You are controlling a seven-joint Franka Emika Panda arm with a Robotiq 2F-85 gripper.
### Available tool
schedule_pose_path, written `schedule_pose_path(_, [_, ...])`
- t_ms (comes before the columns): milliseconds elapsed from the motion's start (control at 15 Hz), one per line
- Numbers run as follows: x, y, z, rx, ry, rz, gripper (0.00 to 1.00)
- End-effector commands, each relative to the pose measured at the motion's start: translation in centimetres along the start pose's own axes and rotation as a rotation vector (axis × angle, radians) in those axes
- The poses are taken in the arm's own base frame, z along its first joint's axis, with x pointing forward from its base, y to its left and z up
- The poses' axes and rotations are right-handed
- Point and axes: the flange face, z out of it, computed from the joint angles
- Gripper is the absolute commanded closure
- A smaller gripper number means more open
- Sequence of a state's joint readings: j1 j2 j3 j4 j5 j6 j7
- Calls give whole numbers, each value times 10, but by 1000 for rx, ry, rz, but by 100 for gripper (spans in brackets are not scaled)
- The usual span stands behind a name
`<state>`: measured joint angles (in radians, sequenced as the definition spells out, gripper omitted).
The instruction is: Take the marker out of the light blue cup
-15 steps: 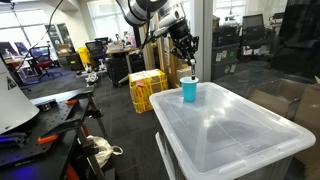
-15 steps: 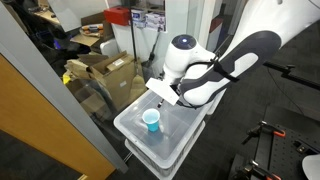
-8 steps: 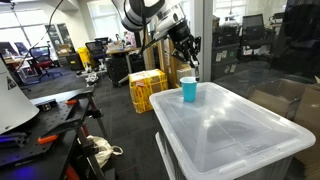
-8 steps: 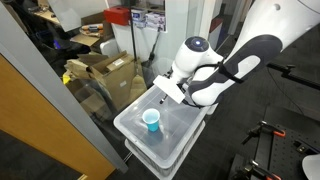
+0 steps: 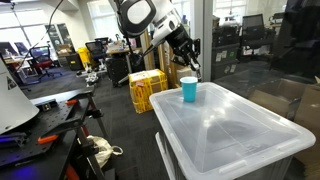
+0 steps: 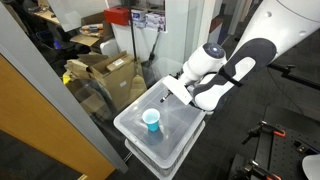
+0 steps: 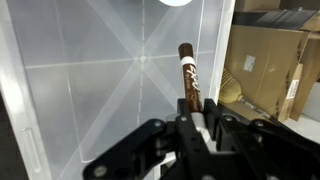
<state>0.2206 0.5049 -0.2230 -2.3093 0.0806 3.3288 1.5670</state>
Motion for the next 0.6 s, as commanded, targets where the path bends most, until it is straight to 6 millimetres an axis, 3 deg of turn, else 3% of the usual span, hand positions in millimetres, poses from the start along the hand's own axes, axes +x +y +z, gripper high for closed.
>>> schedule_pose_path(0, [8,8,-3,68,-35,-1,95])
schedule_pose_path(267, [18,11,3,107,-88,-15,95])
schedule_pose_path(533, [35,-7,4,114,-121,-3,95])
